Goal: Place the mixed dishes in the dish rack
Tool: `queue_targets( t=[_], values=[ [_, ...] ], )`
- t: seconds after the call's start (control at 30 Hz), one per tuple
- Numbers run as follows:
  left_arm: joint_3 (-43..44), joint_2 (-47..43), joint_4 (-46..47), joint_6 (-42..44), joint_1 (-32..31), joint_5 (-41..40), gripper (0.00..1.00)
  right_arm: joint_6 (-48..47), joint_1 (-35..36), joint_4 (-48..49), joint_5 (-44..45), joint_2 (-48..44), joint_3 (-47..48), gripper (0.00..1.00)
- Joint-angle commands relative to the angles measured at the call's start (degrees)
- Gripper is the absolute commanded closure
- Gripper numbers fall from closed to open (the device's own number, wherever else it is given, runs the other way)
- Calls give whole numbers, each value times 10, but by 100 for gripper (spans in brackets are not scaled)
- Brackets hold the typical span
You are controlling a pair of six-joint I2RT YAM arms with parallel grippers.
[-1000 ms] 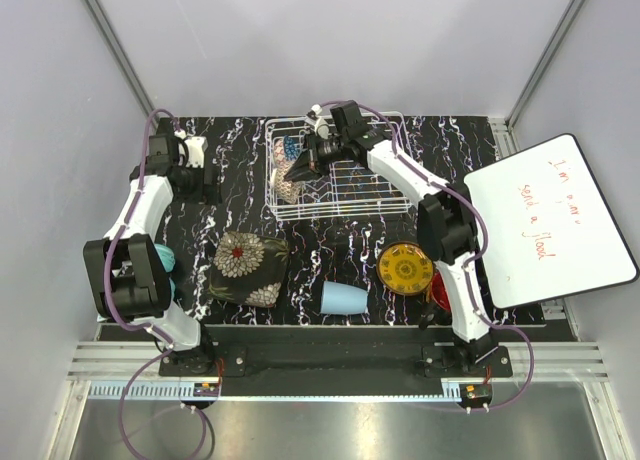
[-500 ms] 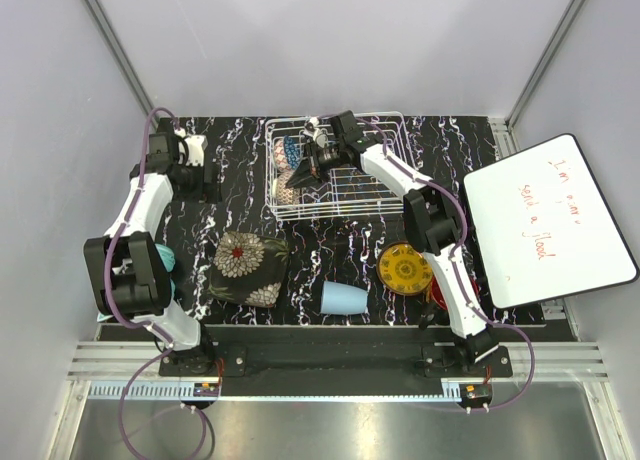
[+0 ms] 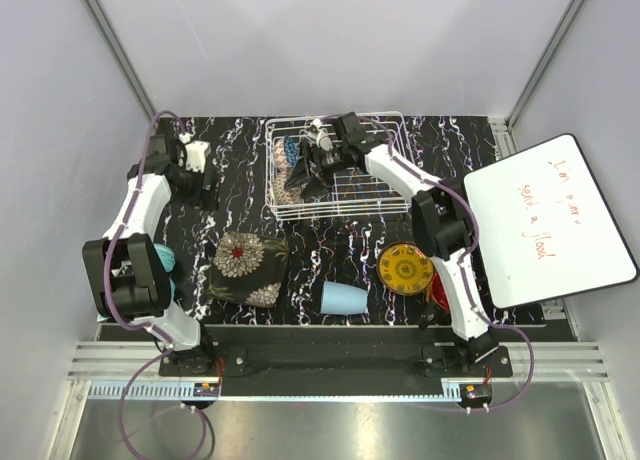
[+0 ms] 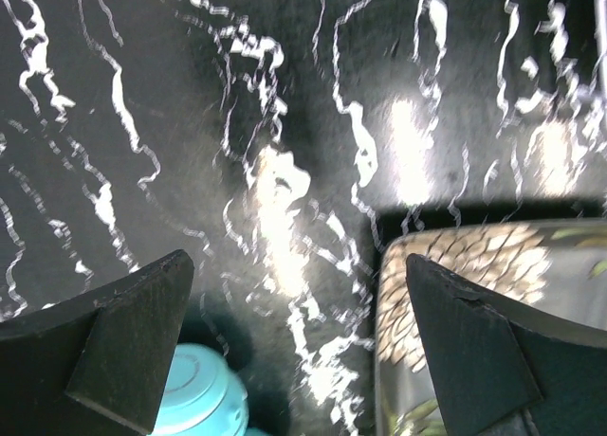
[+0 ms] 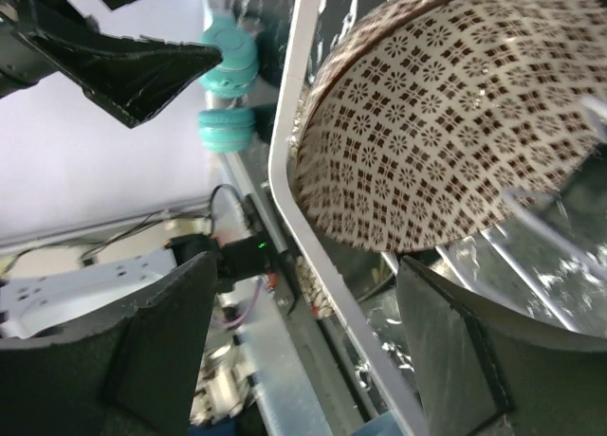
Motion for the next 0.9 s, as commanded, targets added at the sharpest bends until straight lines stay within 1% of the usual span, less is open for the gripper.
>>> queue_targets(
  t=[0.0,0.07,0.1,0.13,0.2,0.23,0.37,0.43,0.47,0.57,0.87],
  values=[
    [25,-35,-51,76,31,26,1,-78,-5,-47,118,-133,-25,16],
    [34,-36,-97,122,41,46,1,-98,-6,-54,139,-187,-68,17],
    [34,-39,-114,139,48,49,1,-103,-6,-57,154,-204,-83,18],
    [28,-41,-137,168,48,43,1,-107,-6,-61,159,-221,-121,18],
    [-4,-51,-147,191,47,35,1,-126,-5,-68,165,-265,-167,18],
    [-16,-54,-153,206,47,28,2,-134,-6,-73,167,-278,-213,18],
    [-80,-60,-163,208,43,33,3,-172,-6,-79,197,-329,-315,19],
    [-103,-60,-163,196,29,44,3,-169,-5,-65,222,-339,-352,23],
    [-124,-60,-163,192,23,48,3,-162,-5,-55,229,-343,-358,24],
    [-146,-50,-157,178,5,64,4,-157,-5,-34,248,-343,-368,27],
    [-141,-6,-140,162,3,109,4,-139,-4,37,274,-362,-439,29]
  ],
)
